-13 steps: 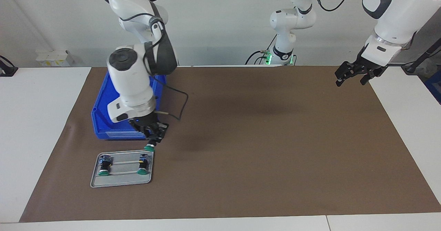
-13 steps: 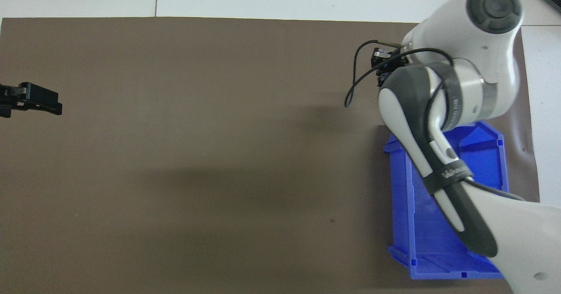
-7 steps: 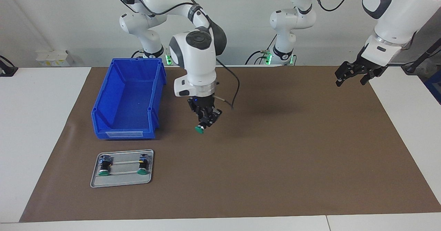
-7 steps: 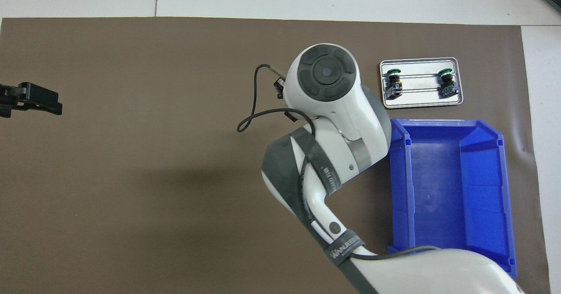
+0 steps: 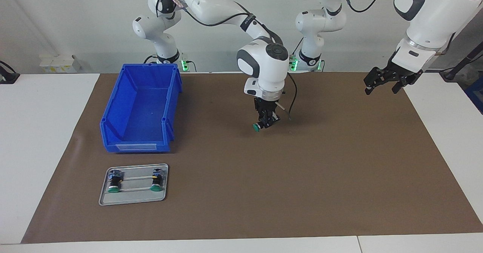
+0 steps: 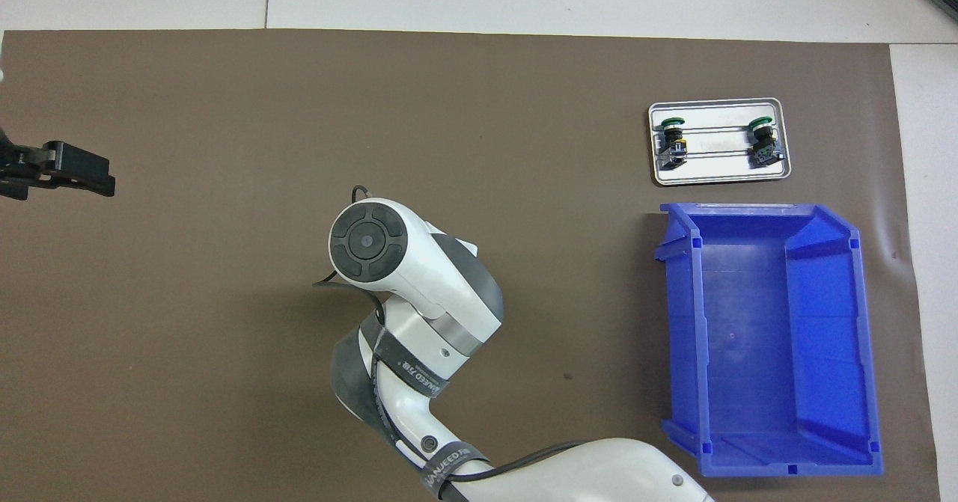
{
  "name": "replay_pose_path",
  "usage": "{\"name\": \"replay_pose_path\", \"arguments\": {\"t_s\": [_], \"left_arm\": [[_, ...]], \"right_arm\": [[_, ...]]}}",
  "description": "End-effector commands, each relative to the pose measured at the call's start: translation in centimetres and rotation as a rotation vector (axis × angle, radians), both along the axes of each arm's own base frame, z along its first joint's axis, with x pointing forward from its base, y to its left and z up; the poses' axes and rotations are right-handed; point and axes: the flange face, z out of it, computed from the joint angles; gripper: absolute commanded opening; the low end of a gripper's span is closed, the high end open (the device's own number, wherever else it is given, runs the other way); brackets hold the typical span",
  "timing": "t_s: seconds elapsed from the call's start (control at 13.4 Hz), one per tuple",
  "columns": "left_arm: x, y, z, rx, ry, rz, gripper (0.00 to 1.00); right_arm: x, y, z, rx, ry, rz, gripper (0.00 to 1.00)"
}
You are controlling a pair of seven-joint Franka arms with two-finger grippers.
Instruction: Place and press button with both arms
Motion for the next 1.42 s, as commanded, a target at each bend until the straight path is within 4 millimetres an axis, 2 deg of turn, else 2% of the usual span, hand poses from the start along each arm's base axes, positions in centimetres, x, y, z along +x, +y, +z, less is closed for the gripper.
{"name": "replay_pose_path", "arguments": {"t_s": [0.0, 0.22, 0.45, 0.52, 0.6, 0.82, 0.97, 1.05, 1.12, 1.19, 1.27, 1.34], "left_arm": [[-0.9, 1.3, 0.2, 0.014, 0.004, 0.032, 1.00], [-0.7, 0.9, 0.4, 0.013, -0.015, 0.018, 1.00], [0.7, 1.0, 0.8, 0.012, -0.121, 0.006, 1.00], [1.1, 0.8, 0.7, 0.014, -0.155, -0.031, 1.00], [1.0, 0.6, -0.4, 0.017, -0.161, -0.088, 1.00], [0.5, 1.0, -1.5, 0.027, -0.172, -0.301, 1.00], [0.4, -0.1, -1.9, 0.033, -0.173, -0.439, 1.00], [0.3, -1.0, -2.2, 0.032, -0.169, -0.468, 1.00], [0.2, -2.7, -2.4, 0.027, -0.165, -0.521, 1.00], [0.0, -4.5, -2.8, 0.020, -0.158, -0.588, 1.00], [-0.3, -6.1, -3.6, 0.015, -0.144, -0.650, 1.00], [-0.6, -7.8, -4.3, 0.010, -0.132, -0.715, 1.00]], "right_arm": [[-0.1, 2.2, -0.6, 0.044, -0.040, -0.079, 0.00], [-0.3, 3.2, -0.6, 0.093, -0.072, -0.105, 0.00], [-2.2, 4.2, -2.4, 0.099, -0.070, -0.085, 0.00], [-2.3, 4.2, -2.8, 0.104, -0.072, -0.103, 0.00], [-2.4, 4.2, -3.4, 0.116, -0.080, -0.121, 0.00], [-3.3, 4.4, -4.4, 0.116, -0.075, -0.139, 0.00], [-3.6, 4.1, -5.0, 0.118, -0.073, -0.153, 0.00], [-3.8, 3.9, -5.4, 0.117, -0.072, -0.153, 0.07], [-3.9, 3.7, -5.6, 0.120, -0.073, -0.153, 0.43], [-4.0, 3.6, -5.6, 0.120, -0.073, -0.153, 0.57], [-4.0, 3.5, -5.8, 0.115, -0.069, -0.155, 0.65], [-3.7, 3.2, -5.8, 0.116, -0.071, -0.158, 0.78]]}}
